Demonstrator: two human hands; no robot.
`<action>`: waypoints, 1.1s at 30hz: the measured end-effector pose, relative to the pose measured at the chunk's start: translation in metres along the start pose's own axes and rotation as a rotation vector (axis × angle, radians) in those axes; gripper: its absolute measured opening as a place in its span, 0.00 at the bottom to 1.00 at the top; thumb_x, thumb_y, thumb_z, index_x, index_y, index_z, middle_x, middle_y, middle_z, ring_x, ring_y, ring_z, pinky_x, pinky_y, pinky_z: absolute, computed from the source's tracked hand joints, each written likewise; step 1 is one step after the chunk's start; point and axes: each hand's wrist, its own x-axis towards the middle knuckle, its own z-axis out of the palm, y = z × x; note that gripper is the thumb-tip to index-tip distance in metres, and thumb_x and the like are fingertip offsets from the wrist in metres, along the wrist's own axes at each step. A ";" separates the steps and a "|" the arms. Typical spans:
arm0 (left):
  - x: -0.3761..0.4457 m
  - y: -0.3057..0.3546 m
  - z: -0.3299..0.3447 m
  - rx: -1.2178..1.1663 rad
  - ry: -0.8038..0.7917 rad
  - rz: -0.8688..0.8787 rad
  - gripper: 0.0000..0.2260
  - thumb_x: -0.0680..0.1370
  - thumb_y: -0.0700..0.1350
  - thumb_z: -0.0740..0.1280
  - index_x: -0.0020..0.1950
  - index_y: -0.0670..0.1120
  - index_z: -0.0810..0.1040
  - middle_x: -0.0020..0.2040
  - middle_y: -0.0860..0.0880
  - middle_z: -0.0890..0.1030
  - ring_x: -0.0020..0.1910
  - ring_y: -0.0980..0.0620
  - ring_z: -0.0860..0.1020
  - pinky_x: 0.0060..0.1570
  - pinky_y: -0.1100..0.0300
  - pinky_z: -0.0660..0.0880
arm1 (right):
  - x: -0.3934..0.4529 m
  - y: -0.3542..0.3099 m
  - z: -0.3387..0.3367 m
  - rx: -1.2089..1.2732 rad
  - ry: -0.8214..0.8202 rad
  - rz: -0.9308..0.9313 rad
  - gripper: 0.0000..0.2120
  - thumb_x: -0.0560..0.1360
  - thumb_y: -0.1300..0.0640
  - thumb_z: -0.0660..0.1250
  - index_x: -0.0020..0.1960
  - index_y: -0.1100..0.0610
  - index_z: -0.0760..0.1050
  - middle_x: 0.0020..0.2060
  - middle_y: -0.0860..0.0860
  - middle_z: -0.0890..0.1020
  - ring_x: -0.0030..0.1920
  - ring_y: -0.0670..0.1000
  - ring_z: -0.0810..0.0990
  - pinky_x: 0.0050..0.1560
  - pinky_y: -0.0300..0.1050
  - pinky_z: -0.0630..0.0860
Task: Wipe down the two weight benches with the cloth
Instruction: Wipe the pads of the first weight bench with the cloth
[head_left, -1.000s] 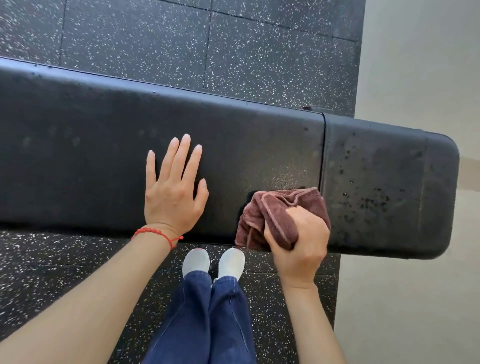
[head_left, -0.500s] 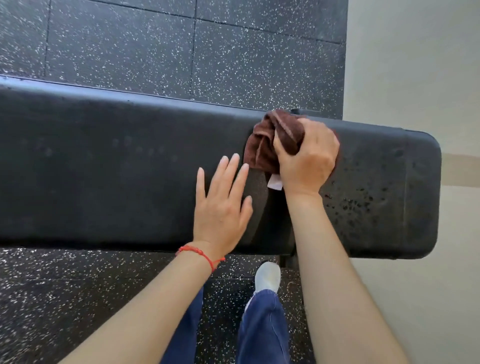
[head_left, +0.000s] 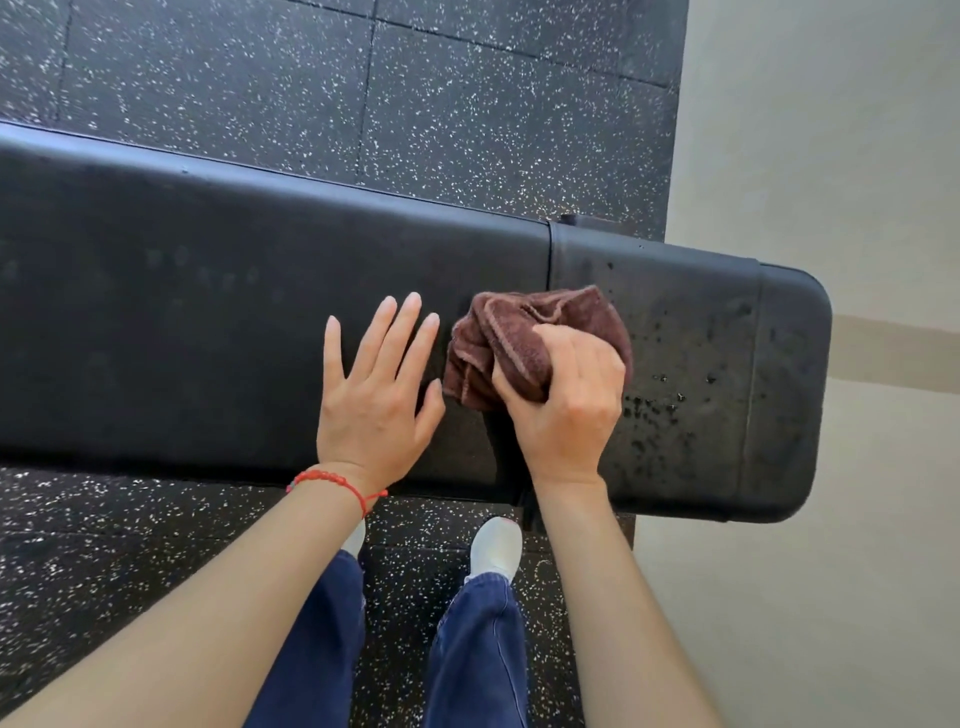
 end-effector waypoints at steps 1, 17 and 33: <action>0.000 0.001 0.000 -0.005 0.001 -0.003 0.23 0.77 0.48 0.55 0.71 0.43 0.67 0.72 0.43 0.65 0.72 0.45 0.62 0.69 0.36 0.53 | -0.009 0.002 -0.004 0.009 0.005 0.012 0.13 0.72 0.52 0.70 0.46 0.63 0.80 0.42 0.56 0.82 0.45 0.57 0.81 0.53 0.52 0.73; 0.009 0.035 -0.002 -0.065 0.098 0.003 0.20 0.76 0.43 0.58 0.66 0.39 0.72 0.69 0.39 0.70 0.70 0.41 0.65 0.67 0.36 0.57 | -0.016 0.037 -0.011 -0.048 0.191 0.166 0.14 0.71 0.51 0.72 0.43 0.64 0.79 0.39 0.57 0.81 0.41 0.58 0.80 0.52 0.51 0.74; 0.028 0.073 0.019 -0.008 0.002 -0.002 0.24 0.76 0.48 0.56 0.71 0.42 0.66 0.72 0.42 0.65 0.73 0.45 0.60 0.70 0.38 0.51 | 0.044 0.078 -0.012 0.012 0.111 0.102 0.16 0.71 0.49 0.69 0.45 0.64 0.79 0.39 0.57 0.81 0.43 0.56 0.77 0.52 0.50 0.71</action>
